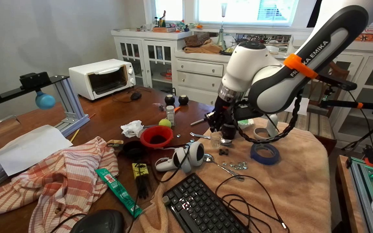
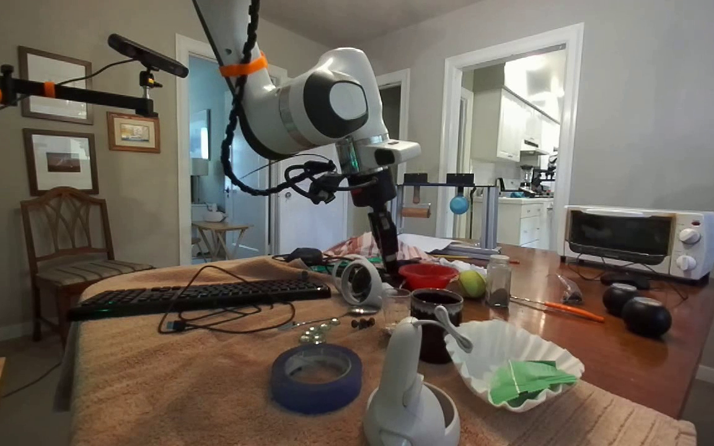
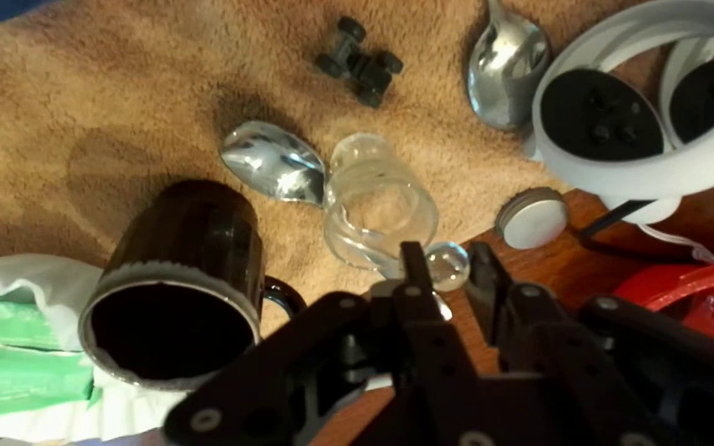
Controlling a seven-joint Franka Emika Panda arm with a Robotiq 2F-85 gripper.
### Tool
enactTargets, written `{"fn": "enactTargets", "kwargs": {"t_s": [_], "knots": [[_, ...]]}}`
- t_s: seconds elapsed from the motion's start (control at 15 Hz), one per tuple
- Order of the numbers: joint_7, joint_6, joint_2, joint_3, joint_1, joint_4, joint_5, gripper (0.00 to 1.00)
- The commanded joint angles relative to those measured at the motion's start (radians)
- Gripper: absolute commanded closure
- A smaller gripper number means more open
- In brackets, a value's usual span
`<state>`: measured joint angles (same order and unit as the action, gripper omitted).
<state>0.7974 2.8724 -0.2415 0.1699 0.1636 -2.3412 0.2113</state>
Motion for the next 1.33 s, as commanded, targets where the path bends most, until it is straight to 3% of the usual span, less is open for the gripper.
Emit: {"fn": "enactTargets", "kwargs": {"t_s": [0.0,0.27,0.33,0.47,0.67,0.87,1.07,1.2,1.27], "knots": [[0.000,0.040,-0.032,0.037,0.012,0.017,0.042,0.95],[-0.009,0.041,-0.049,0.049,0.014,0.023,0.035,0.95],[-0.020,0.046,-0.053,0.042,0.009,0.022,0.022,0.53],[-0.030,0.066,-0.065,0.038,0.007,0.025,0.009,0.47],[-0.055,0.068,-0.055,0.031,0.004,0.014,-0.020,0.23],[-0.073,-0.094,0.018,0.009,-0.005,-0.012,-0.070,0.02],[-0.072,-0.329,0.105,-0.002,-0.010,-0.015,-0.111,0.00],[-0.111,-0.470,0.150,-0.046,-0.049,-0.003,-0.142,0.00],[-0.149,-0.489,0.164,-0.064,-0.062,-0.007,-0.168,0.00]]}}
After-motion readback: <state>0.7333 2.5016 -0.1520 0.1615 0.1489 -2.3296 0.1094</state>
